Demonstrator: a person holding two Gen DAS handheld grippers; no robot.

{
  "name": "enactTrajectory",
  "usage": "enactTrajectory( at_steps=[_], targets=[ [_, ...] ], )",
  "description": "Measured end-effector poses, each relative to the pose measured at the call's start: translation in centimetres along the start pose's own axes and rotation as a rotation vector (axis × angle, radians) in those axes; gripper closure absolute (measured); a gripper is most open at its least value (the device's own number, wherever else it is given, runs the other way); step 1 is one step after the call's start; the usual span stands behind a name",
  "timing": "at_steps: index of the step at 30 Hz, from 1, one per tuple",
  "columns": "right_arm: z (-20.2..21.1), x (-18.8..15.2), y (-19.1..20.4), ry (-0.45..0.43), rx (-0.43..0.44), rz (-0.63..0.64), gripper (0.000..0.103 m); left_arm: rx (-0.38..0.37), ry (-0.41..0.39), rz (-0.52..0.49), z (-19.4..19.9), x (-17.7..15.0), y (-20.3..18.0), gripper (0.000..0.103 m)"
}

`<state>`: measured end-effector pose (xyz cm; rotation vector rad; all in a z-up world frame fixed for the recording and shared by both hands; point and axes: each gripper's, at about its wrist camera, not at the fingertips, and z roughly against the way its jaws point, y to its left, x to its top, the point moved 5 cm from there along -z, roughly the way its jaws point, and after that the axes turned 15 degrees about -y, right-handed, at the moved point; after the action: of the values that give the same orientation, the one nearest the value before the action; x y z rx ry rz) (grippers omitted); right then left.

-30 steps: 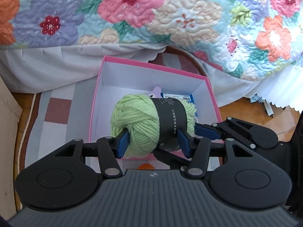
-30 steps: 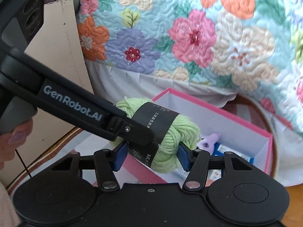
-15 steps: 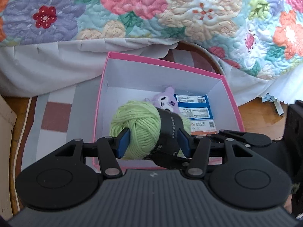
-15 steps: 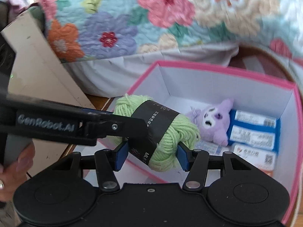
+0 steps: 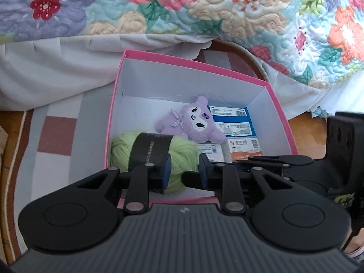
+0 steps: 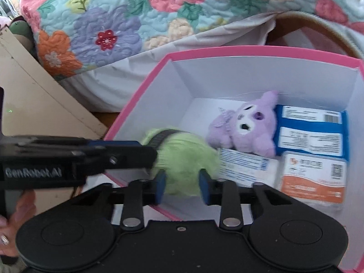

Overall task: Organize objects
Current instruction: 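Lower the yarn ball with both tools into the box corner, then open both tools and withdraw them from the pink box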

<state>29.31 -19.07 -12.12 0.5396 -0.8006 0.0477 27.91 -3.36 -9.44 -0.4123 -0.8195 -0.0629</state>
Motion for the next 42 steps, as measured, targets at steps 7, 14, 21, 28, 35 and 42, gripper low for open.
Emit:
enactTrajectory(
  at_steps=[7,14,21,28,35,42],
  targets=[
    [-1.0,-0.1,0.7,0.006,-0.027,0.044,0.070,0.051,-0.001,-0.003,0.1,-0.1,0.5,0.078],
    [-2.0,0.0,0.1,0.023,0.002,-0.002,0.067,0.073,-0.023,0.041,1.2,0.2,1.5,0.078],
    [1.4,0.7,-0.3,-0.042,-0.036,0.005,0.066,0.113,-0.025,0.026,2.7,0.5,1.3,0.077],
    [5.9,1.1,2.7,-0.077,-0.098,0.252,0.059,0.137,0.013,0.001,4.0,0.3,0.2,0.068],
    [9.1,0.1,5.5,-0.090,-0.081,0.378,0.051,0.192,0.068,-0.053,5.9,-0.5,-1.1,0.055],
    [10.9,-0.8,7.4,-0.103,-0.081,0.440,0.046,0.200,0.082,-0.107,8.1,-0.5,-2.8,0.043]
  ],
)
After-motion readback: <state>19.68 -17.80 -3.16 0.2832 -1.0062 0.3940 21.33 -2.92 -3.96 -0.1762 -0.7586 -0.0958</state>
